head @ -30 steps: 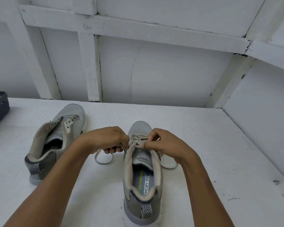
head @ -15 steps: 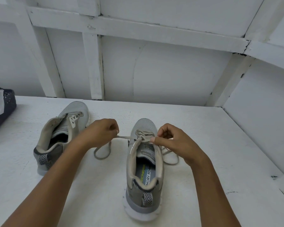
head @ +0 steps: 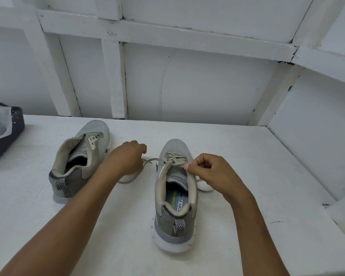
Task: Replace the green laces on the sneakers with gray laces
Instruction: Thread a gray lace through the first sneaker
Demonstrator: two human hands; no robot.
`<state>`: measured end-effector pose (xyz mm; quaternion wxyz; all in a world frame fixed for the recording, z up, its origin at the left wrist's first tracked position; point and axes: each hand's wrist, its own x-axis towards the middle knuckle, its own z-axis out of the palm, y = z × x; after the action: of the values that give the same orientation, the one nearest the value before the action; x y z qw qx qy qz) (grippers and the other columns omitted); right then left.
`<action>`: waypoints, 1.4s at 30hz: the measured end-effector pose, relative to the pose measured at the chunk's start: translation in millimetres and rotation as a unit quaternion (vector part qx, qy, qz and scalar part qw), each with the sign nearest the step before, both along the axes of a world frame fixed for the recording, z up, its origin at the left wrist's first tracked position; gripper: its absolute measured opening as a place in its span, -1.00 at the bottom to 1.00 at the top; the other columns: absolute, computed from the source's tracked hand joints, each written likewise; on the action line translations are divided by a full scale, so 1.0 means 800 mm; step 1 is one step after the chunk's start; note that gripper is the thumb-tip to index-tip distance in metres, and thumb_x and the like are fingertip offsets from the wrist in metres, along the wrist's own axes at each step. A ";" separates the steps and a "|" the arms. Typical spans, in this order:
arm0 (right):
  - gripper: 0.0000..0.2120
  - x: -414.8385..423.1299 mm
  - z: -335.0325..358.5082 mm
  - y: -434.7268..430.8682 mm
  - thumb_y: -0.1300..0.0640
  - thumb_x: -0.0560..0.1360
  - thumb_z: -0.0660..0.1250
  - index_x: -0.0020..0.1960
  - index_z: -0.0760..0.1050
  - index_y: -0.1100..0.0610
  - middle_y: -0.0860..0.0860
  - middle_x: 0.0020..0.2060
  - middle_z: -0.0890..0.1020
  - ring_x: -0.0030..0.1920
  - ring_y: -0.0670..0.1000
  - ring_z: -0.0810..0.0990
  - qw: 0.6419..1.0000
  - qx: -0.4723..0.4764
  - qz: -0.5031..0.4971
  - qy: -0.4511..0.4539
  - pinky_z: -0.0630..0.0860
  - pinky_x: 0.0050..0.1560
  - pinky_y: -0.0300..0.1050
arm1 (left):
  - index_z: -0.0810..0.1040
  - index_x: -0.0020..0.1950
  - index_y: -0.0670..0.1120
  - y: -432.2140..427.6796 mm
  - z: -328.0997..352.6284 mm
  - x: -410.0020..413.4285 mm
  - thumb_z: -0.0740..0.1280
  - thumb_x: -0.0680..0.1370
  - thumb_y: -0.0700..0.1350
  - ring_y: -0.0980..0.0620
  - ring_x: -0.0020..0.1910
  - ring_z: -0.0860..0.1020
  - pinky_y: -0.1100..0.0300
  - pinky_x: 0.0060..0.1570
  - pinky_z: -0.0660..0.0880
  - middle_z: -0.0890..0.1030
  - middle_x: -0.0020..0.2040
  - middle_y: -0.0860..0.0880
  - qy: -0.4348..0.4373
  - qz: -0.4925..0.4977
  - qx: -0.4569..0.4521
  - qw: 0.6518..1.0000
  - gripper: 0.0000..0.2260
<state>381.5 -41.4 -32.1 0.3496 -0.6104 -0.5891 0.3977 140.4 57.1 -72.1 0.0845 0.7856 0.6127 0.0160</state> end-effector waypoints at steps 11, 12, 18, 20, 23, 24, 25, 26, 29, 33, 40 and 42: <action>-0.81 0.007 0.003 -0.013 0.14 0.46 0.50 -0.16 0.64 0.28 0.10 -0.28 0.70 -0.24 0.04 0.69 0.988 -0.050 -0.050 0.139 0.67 -0.07 -0.04 | 0.49 0.02 -0.04 -0.006 -0.004 0.016 0.20 0.62 -0.11 -0.06 -0.04 0.48 0.07 -0.09 0.43 0.54 0.00 -0.03 -0.023 0.003 0.050 0.998 -0.92; -0.83 0.008 0.003 -0.014 0.15 0.46 0.49 -0.16 0.65 0.28 0.11 -0.28 0.70 -0.24 0.04 0.69 0.986 -0.054 -0.054 0.149 0.67 -0.07 -0.04 | 0.48 0.01 -0.05 -0.010 0.004 0.019 0.20 0.62 -0.13 -0.06 -0.06 0.50 0.09 -0.13 0.43 0.57 -0.04 -0.01 -0.080 -0.002 0.043 0.996 -0.92; -0.87 0.009 0.001 -0.013 0.21 0.48 0.46 -0.13 0.68 0.30 0.19 -0.22 0.72 -0.22 0.06 0.71 0.978 -0.077 -0.065 0.184 0.62 -0.20 -0.15 | 0.59 0.00 0.09 -0.045 0.067 0.040 0.28 0.56 -0.25 0.12 -0.22 0.59 0.22 -0.18 0.49 0.66 -0.24 0.11 -0.364 -0.076 -0.013 0.928 -0.76; -0.88 0.010 0.001 -0.013 0.21 0.48 0.46 -0.12 0.68 0.29 0.19 -0.21 0.72 -0.21 0.07 0.71 0.976 -0.083 -0.063 0.193 0.62 -0.19 -0.15 | 0.63 -0.05 0.10 -0.055 0.080 0.044 0.33 0.55 -0.23 0.16 -0.27 0.59 0.29 -0.21 0.47 0.67 -0.24 0.09 -0.380 -0.100 -0.017 0.919 -0.78; -0.85 0.011 0.000 -0.013 0.21 0.48 0.46 -0.11 0.67 0.31 0.21 -0.19 0.72 -0.18 0.10 0.72 0.973 -0.086 -0.063 0.203 0.64 -0.15 -0.11 | 0.69 -0.05 0.06 -0.066 0.087 0.049 0.42 0.55 -0.12 0.30 -0.26 0.57 0.47 -0.26 0.41 0.66 -0.22 0.17 -0.333 -0.147 -0.025 0.931 -0.91; -0.85 0.011 0.001 -0.013 0.20 0.48 0.46 -0.11 0.67 0.32 0.21 -0.18 0.72 -0.17 0.11 0.72 0.973 -0.087 -0.062 0.203 0.64 -0.15 -0.11 | 0.70 -0.03 0.04 -0.069 0.087 0.051 0.43 0.55 -0.08 0.31 -0.21 0.58 0.48 -0.23 0.42 0.66 -0.18 0.18 -0.312 -0.160 -0.017 0.936 -0.93; -0.85 0.011 0.001 -0.013 0.20 0.48 0.46 -0.11 0.67 0.32 0.21 -0.18 0.72 -0.17 0.11 0.72 0.973 -0.087 -0.062 0.202 0.64 -0.15 -0.11 | 0.71 -0.01 0.03 -0.070 0.086 0.054 0.43 0.54 -0.07 0.29 -0.16 0.58 0.47 -0.19 0.44 0.66 -0.14 0.18 -0.293 -0.171 -0.006 0.941 -0.92; -0.85 0.011 0.001 -0.014 0.20 0.48 0.46 -0.11 0.67 0.31 0.21 -0.18 0.72 -0.17 0.11 0.72 0.974 -0.087 -0.062 0.201 0.63 -0.16 -0.12 | 0.71 0.01 0.01 -0.071 0.086 0.056 0.43 0.54 -0.06 0.25 -0.14 0.58 0.42 -0.14 0.46 0.67 -0.11 0.17 -0.272 -0.181 0.003 0.945 -0.91; -0.86 0.012 0.002 -0.014 0.21 0.48 0.47 -0.09 0.67 0.31 0.22 -0.17 0.72 -0.15 0.12 0.72 0.975 -0.087 -0.060 0.194 0.64 -0.14 -0.11 | 0.71 0.03 -0.01 -0.071 0.083 0.065 0.40 0.55 -0.07 0.20 -0.13 0.55 0.27 -0.07 0.49 0.67 -0.06 0.13 -0.212 -0.203 0.023 0.956 -0.89; -0.85 0.012 0.004 -0.016 0.21 0.47 0.47 -0.09 0.67 0.32 0.24 -0.16 0.71 -0.16 0.12 0.72 0.976 -0.082 -0.059 0.194 0.64 -0.14 -0.11 | 0.69 -0.02 0.01 -0.072 0.079 0.072 0.38 0.53 -0.06 0.13 -0.13 0.57 0.19 -0.09 0.50 0.68 -0.08 0.11 -0.174 -0.203 0.045 0.963 -0.90; -0.84 0.008 0.004 -0.016 0.18 0.47 0.48 -0.10 0.68 0.31 0.21 -0.18 0.72 -0.15 0.11 0.73 0.977 -0.067 -0.048 0.195 0.63 -0.16 -0.15 | 0.67 -0.01 0.04 -0.074 0.073 0.082 0.33 0.55 0.03 0.06 -0.13 0.58 0.10 -0.09 0.51 0.67 -0.09 0.08 -0.124 -0.208 0.075 0.967 -0.85; -0.83 0.008 0.005 -0.016 0.16 0.49 0.47 -0.11 0.68 0.29 0.20 -0.19 0.72 -0.16 0.10 0.73 0.978 -0.061 -0.042 0.194 0.62 -0.16 -0.16 | 0.67 0.00 0.06 -0.074 0.071 0.084 0.32 0.56 0.04 0.05 -0.11 0.58 0.08 -0.08 0.52 0.67 -0.08 0.07 -0.116 -0.210 0.075 0.968 -0.84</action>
<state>387.9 -54.4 -28.2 0.4354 -0.5665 -0.4583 0.5286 207.3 -1.9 -15.2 0.0971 0.8937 0.4165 0.1354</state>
